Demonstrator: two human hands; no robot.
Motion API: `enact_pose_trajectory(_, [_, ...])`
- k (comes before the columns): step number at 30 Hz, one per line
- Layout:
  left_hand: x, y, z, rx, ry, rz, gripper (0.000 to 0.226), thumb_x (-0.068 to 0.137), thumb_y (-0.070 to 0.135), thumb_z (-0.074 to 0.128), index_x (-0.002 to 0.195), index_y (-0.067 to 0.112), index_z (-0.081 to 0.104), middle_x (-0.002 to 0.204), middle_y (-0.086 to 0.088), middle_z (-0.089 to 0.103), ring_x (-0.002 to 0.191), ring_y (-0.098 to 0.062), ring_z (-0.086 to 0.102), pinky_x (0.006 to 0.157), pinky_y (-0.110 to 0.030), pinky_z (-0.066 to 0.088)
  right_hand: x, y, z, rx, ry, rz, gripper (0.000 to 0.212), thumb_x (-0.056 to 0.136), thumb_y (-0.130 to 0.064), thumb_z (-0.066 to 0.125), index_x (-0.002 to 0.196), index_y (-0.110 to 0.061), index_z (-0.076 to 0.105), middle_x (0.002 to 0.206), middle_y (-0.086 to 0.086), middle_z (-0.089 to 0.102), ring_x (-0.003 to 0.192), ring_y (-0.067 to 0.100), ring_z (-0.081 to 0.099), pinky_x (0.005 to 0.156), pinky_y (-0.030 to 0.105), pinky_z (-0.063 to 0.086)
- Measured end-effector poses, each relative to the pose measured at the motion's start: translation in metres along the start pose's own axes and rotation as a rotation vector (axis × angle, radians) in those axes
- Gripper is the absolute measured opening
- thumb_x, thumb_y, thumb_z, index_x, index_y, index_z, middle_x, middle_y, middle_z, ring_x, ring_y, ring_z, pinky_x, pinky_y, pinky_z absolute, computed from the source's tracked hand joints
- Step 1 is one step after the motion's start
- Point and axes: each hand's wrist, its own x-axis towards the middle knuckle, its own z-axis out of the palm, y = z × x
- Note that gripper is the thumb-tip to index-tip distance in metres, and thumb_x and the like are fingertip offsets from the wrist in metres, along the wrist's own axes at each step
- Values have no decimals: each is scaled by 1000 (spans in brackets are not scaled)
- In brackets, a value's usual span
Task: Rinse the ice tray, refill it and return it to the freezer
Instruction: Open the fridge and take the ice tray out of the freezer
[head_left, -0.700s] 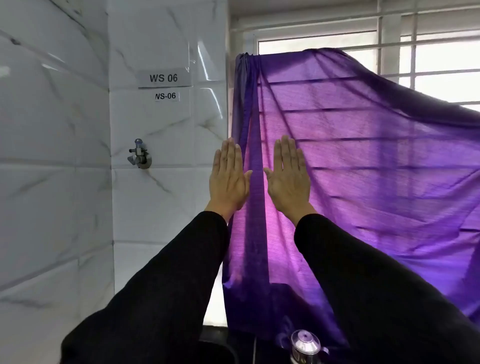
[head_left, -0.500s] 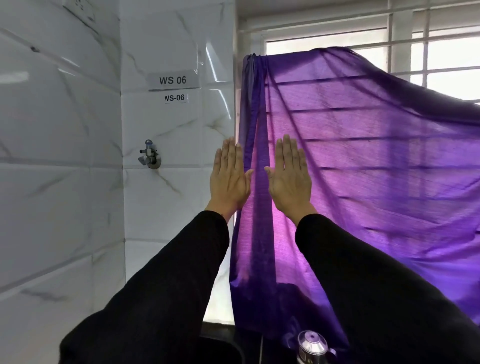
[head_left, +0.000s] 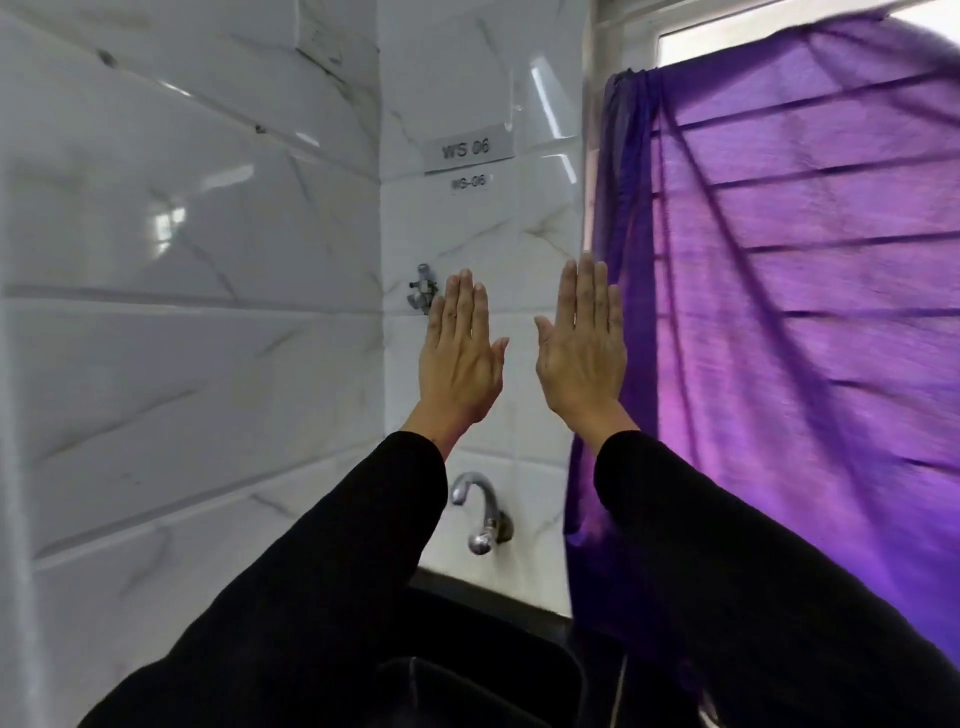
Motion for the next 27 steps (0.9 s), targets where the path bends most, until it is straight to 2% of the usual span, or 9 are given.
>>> enact_pose_trajectory(7, [-81, -86, -43, 249, -138, -149, 67, 96, 41, 11, 148, -3, 14, 157, -20, 5, 147, -29, 2, 119, -40, -2, -44, -110, 8, 320, -76, -38, 62, 99, -34, 18, 150, 1, 13, 159, 18, 12, 148, 28, 10, 119, 39, 3])
enact_pose_trajectory(13, [-156, -160, -116, 400, -150, -295, 66, 96, 39, 18, 147, -4, 17, 156, -21, 11, 146, -30, 7, 119, -41, 3, -85, -224, -25, 657, -97, -57, 59, 100, -31, 30, 149, 1, 19, 157, 18, 17, 147, 28, 15, 120, 36, 1])
enact_pose_trajectory(16, [-202, -189, -160, 496, -155, -368, 65, 97, 38, 22, 147, -4, 16, 156, -21, 12, 146, -30, 7, 120, -41, 4, -109, -281, -57, 835, -105, -70, 58, 101, -28, 34, 148, 2, 21, 157, 19, 19, 147, 29, 15, 120, 36, 3])
enact_pose_trajectory(21, [-286, -222, -249, 682, -218, -510, 66, 98, 39, 21, 147, -4, 12, 157, -22, 8, 146, -30, 4, 119, -40, -1, -159, -372, -128, 1077, -162, -122, 57, 101, -28, 35, 148, 2, 23, 156, 20, 21, 146, 30, 17, 121, 39, 10])
enact_pose_trajectory(27, [-387, -231, -366, 905, -256, -678, 65, 98, 37, 25, 147, -5, 16, 155, -24, 12, 146, -32, 7, 119, -45, 9, -225, -461, -231, 1338, -264, -186, 57, 101, -29, 36, 147, 3, 26, 155, 21, 22, 146, 31, 17, 121, 41, 12])
